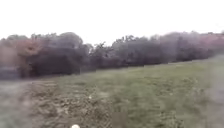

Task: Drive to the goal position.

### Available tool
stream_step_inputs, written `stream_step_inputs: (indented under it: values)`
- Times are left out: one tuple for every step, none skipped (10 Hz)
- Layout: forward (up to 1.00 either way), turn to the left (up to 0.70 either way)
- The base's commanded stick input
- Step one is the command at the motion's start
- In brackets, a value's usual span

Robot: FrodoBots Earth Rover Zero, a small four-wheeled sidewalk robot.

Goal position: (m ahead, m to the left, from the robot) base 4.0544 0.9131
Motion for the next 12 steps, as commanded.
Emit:
stream_step_inputs:
  values:
    - [1.00, 0.00]
    - [1.00, 0.00]
    - [1.00, 0.00]
    - [1.00, 0.00]
    - [1.00, 0.00]
    - [1.00, 0.00]
    - [1.00, 0.00]
    - [1.00, 0.00]
    - [1.00, 0.00]
    - [1.00, 0.00]
    - [1.00, 0.00]
    - [1.00, 0.00]
